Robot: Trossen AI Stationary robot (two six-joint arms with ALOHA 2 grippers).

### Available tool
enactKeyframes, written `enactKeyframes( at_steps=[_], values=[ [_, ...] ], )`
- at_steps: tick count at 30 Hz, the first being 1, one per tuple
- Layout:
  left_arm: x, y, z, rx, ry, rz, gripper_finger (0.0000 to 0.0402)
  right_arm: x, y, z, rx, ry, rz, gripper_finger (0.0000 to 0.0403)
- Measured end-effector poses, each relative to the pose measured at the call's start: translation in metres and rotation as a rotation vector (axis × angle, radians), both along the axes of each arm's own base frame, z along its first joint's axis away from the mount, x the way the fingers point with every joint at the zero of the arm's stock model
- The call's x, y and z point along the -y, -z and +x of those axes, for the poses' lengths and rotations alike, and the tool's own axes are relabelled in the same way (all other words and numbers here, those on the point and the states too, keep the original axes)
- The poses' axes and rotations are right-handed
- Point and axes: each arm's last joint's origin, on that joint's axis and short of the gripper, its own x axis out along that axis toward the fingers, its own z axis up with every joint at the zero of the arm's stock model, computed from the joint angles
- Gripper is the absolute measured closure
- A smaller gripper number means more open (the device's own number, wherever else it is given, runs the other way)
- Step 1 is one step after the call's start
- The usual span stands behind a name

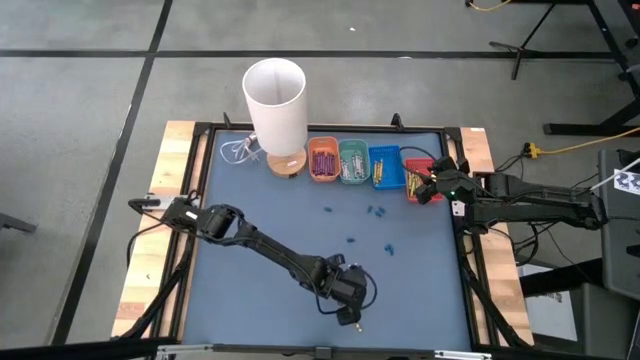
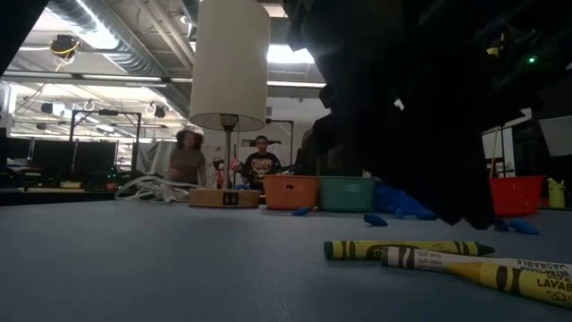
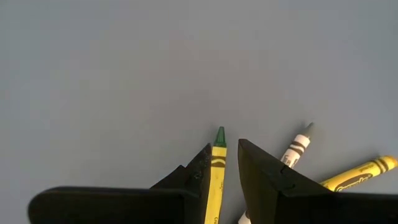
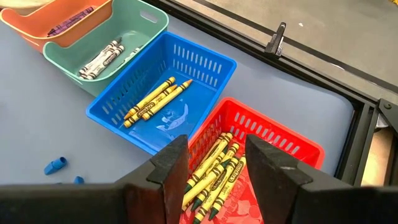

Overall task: Sort crayons
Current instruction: Put the green crayon into the orange bin

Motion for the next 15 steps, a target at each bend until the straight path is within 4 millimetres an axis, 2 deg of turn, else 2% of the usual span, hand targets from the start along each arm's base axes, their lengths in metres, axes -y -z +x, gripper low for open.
enactKeyframes(
  at_steps=[5, 15],
  values=[
    [-0.0003, 0.0001, 0.0000, -0.002, -0.023, -0.018, 0.0331, 0.0000, 0.0000, 0.0000, 0.000, 0.000, 0.000, 0.0244],
    [-0.0002, 0.0002, -0.0001, -0.002, -0.020, -0.014, 0.0274, 0.0000, 0.0000, 0.0000, 0.000, 0.000, 0.000, 0.0244]
  ],
)
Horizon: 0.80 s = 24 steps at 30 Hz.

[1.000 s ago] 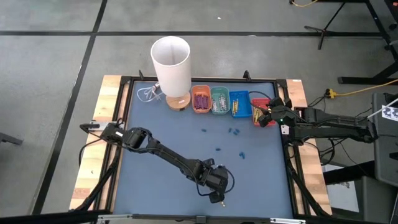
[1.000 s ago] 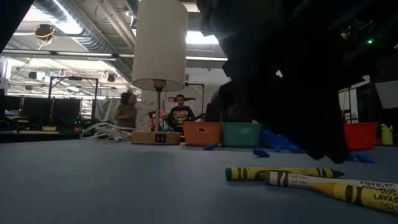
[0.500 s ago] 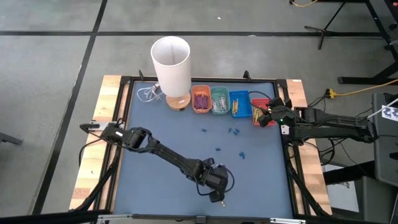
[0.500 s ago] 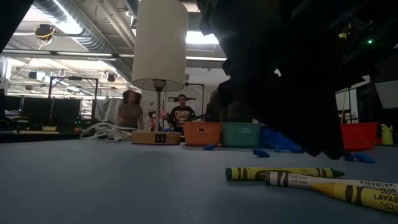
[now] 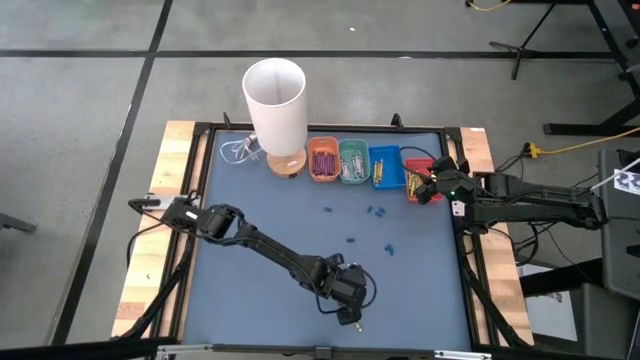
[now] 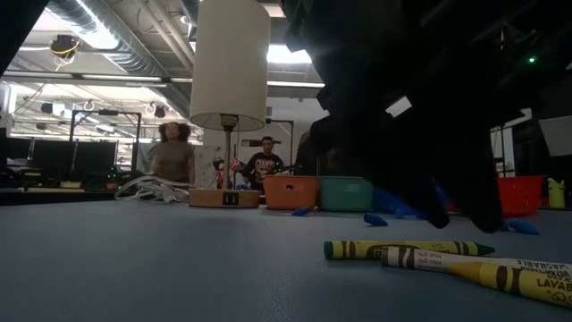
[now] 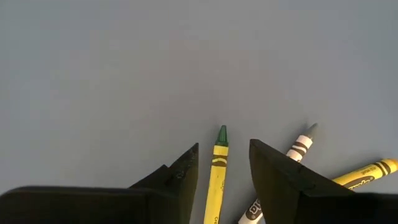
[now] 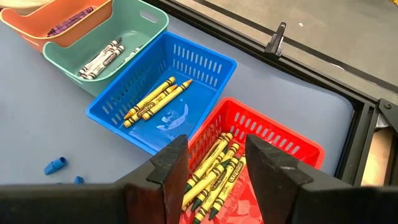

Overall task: Sort crayons
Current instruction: Put the green crayon into the orange bin

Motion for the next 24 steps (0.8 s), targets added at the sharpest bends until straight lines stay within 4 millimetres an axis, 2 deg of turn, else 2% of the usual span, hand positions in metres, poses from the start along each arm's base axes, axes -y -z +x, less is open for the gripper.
enactKeyframes(
  at_steps=[17, 24],
  values=[
    [0.002, 0.013, 0.000, -0.016, -0.005, 0.030, 0.0279, 0.000, 0.000, 0.000, 0.000, 0.000, 0.000, 0.0244],
    [0.002, 0.014, 0.000, -0.015, -0.007, 0.032, 0.0314, 0.000, 0.000, 0.000, 0.000, 0.000, 0.000, 0.0244]
  ],
)
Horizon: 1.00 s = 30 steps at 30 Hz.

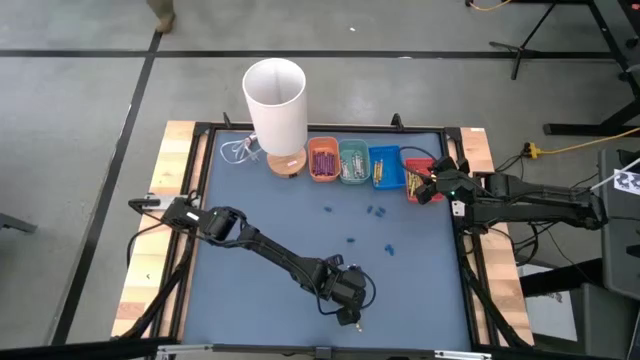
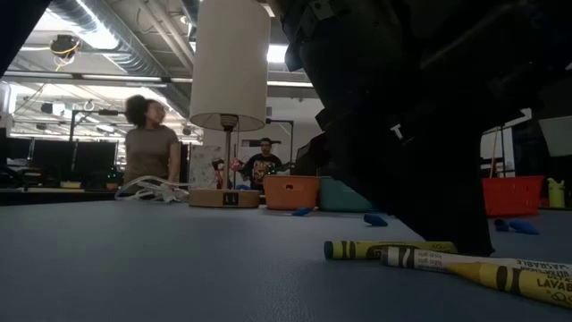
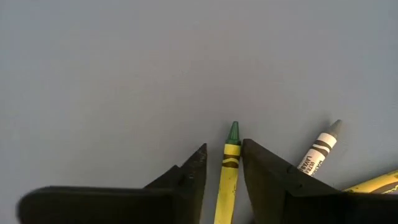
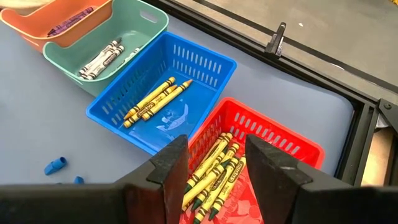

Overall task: Sort crayons
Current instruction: Put the green crayon into the orange bin

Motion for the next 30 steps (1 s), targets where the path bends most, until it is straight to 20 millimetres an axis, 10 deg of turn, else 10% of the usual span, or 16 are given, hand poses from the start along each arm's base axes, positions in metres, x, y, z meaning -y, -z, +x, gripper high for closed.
enactKeyframes(
  at_steps=[19, 30],
  values=[
    [-0.008, 0.000, 0.004, 0.016, -0.026, 0.014, 0.0397, 0.000, 0.000, 0.000, 0.001, 0.000, 0.000, 0.0244],
    [-0.052, -0.008, 0.029, 0.122, 0.038, 0.093, 0.0396, 0.000, 0.000, 0.000, 0.002, 0.000, -0.001, 0.0244]
  ],
)
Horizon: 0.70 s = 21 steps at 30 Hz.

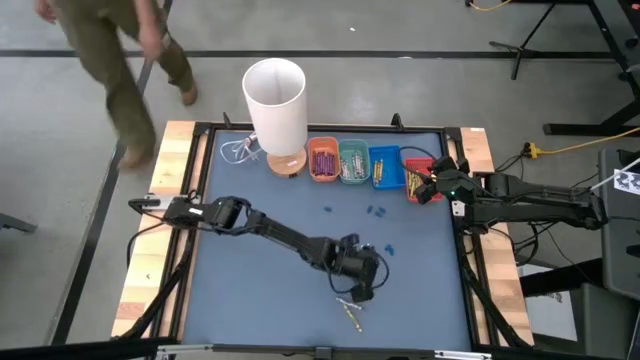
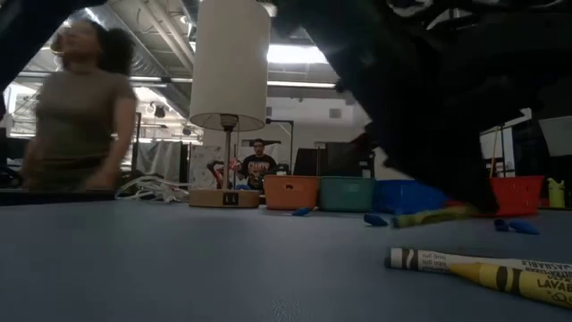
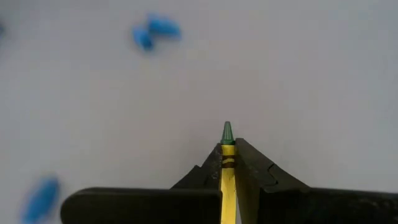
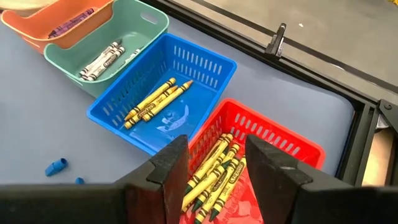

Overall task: Sort crayons
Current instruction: Put the green crayon into the orange bin

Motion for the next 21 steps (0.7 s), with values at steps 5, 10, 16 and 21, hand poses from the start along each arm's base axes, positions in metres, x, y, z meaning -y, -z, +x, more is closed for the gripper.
enactKeyframes(
  at_steps=[5, 10, 16, 21],
  values=[
    [-0.036, -0.012, 0.021, 0.159, 0.000, 0.031, 0.0396, 0.000, 0.000, 0.000, 0.004, -0.001, -0.002, 0.0244],
    [-0.071, -0.027, 0.038, 0.344, -0.054, 0.027, 0.0396, -0.002, 0.001, 0.002, 0.000, -0.084, 0.064, 0.0244],
    [-0.102, -0.044, 0.050, 0.539, -0.118, 0.009, 0.0396, -0.010, 0.000, 0.006, 0.018, -0.327, 0.236, 0.0244],
    [-0.115, -0.051, 0.052, 0.607, -0.143, 0.007, 0.0396, -0.014, -0.007, 0.002, 0.003, -0.414, 0.328, 0.0244]
  ],
)
